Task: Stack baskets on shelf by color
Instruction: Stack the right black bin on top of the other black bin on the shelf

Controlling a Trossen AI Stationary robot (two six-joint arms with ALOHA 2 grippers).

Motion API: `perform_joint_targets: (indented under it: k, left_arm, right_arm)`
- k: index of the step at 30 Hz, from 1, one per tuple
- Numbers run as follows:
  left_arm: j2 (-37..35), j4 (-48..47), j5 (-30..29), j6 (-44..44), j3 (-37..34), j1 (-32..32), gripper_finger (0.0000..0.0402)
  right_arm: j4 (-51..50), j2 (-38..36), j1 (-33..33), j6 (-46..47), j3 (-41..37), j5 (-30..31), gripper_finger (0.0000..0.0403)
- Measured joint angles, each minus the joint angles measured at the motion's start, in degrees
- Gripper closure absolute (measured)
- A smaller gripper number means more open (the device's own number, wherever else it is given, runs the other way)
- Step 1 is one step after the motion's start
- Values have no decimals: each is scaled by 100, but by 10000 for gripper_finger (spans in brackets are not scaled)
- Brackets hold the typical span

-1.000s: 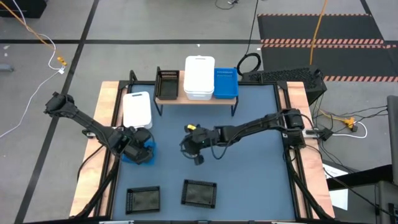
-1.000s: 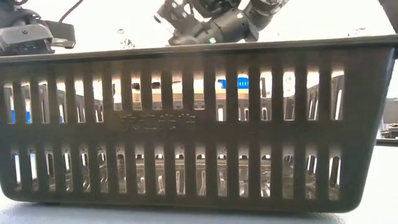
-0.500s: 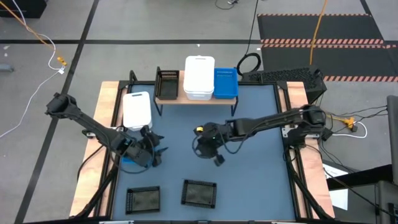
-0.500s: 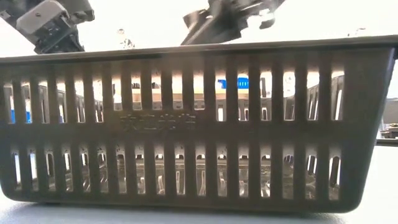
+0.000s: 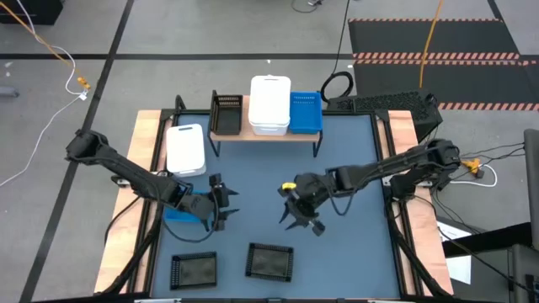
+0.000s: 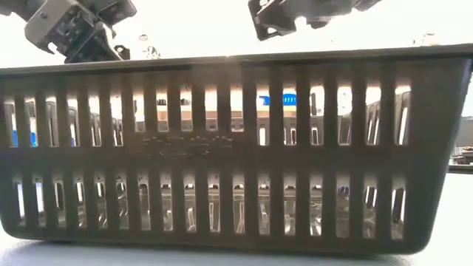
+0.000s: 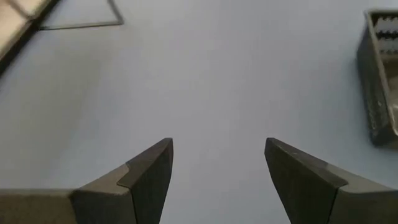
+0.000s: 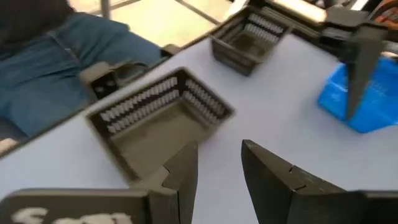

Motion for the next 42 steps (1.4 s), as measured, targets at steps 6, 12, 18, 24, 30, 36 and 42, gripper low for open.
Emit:
perform_joint_targets:
  k: [6,12,18,24,30,36,42]
  left_arm:
    - [531,939,830,673,-8,186,144]
    - [915,1240,914,561,-8,205,144]
    - [931,1364,912,-70,-10,-86,144]
    - [929,1984,862,-174,-8,-510,144]
    - [929,2145,448,-311,-5,-841,144]
    - [929,2026,148,-560,-5,-990,144]
    - [929,1971,90,-670,-5,-1027,144]
  right_arm:
    - [69,56,920,102,-43,1106,287]
    - [689,134,1632,-70,-33,1522,287]
    - [616,524,2033,32,-35,1858,287]
    - [586,1090,2154,-23,-6,1978,287]
    - [429,1208,2183,-500,14,2254,287]
    - [58,1243,2113,-825,18,2256,287]
    - [63,1368,1950,-1240,18,2249,287]
